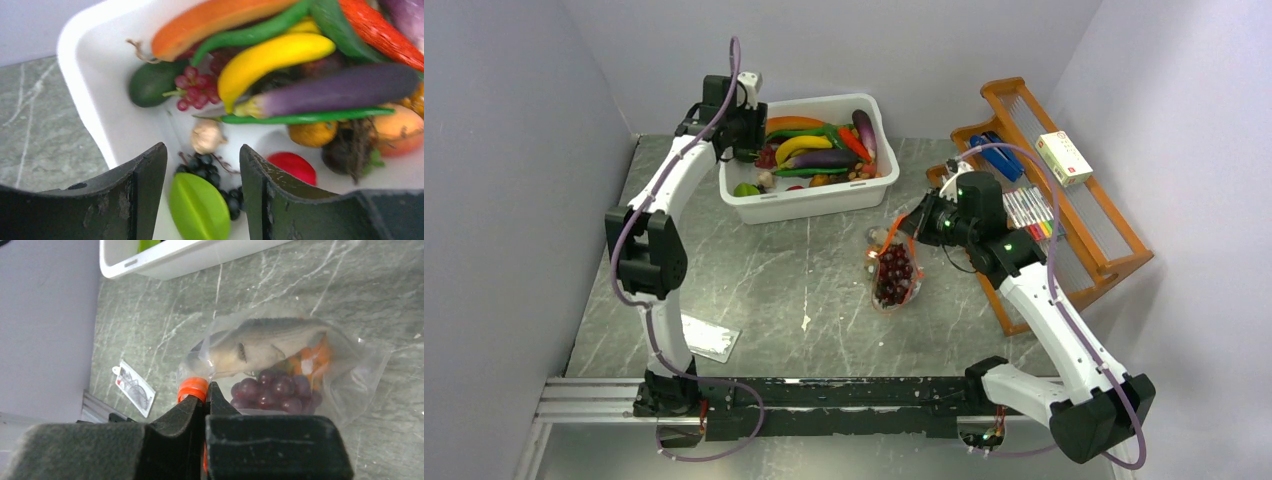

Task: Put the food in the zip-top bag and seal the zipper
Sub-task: Pick up the fake fruit from the bin.

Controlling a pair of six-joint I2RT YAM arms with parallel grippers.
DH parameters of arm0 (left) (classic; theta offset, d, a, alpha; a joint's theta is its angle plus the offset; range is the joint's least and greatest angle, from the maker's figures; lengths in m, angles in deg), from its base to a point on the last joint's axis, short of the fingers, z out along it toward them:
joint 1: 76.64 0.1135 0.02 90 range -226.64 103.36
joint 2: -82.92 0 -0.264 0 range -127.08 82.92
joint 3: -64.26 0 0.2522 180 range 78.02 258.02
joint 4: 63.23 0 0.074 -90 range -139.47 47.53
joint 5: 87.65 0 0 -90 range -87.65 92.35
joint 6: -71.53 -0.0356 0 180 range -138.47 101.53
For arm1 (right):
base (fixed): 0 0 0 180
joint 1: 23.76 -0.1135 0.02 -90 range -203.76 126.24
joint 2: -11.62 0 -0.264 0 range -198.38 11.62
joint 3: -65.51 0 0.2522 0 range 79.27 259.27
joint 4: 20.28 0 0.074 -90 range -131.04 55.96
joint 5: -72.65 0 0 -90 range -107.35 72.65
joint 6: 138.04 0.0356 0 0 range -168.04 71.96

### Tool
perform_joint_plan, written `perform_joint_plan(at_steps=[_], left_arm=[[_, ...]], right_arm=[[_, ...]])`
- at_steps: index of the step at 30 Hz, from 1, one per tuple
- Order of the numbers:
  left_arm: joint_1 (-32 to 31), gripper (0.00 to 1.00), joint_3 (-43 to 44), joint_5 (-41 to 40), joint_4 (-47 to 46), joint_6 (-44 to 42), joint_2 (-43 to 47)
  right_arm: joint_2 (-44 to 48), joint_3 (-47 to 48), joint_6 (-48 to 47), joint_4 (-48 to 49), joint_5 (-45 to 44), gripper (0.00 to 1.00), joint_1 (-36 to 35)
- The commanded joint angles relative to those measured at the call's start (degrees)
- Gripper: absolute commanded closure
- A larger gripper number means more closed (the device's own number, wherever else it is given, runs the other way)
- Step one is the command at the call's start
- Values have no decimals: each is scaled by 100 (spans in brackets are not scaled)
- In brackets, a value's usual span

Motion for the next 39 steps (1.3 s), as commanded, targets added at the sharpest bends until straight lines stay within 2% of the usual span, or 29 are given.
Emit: perform_joint_plan(at_steps=[1, 9, 14, 17, 19, 21, 24, 28, 34, 39], left_arm=[[286, 46, 735, 50, 128, -261, -441], [447, 46, 934, 420, -234, -939, -1040], [447, 47, 1115, -83, -378, -1327, -1392], [418, 45, 1181, 311, -502, -1619, -1474], [384, 41, 1066, 530, -793, -1556, -1406], [339, 36, 1084, 398, -1004, -1240, -1435], [326, 39, 1358, 141, -947, -926, -1692], [298, 45, 1136, 157, -1266, -1755, -1840], [289, 42, 755, 267, -1592, -3213, -1845], [344, 42, 1230, 96, -1131, -3669, -2286]], right_arm=[[167, -131, -193, 163, -298, 100, 22], [-100, 55, -468, 169, -632, 100, 22], [-375, 245, -618, 79, -758, 100, 22], [-462, 307, -673, 34, -834, 100, 22], [-493, 349, -676, -2, -921, 100, 22], [-530, 373, -632, -7, -975, 100, 22], [-573, 413, -550, 4, -990, 100, 22], [-555, 486, -537, -92, -1091, 100, 23], [-525, 587, -586, -280, -1144, 100, 22], [-492, 663, -575, -383, -1113, 100, 22]])
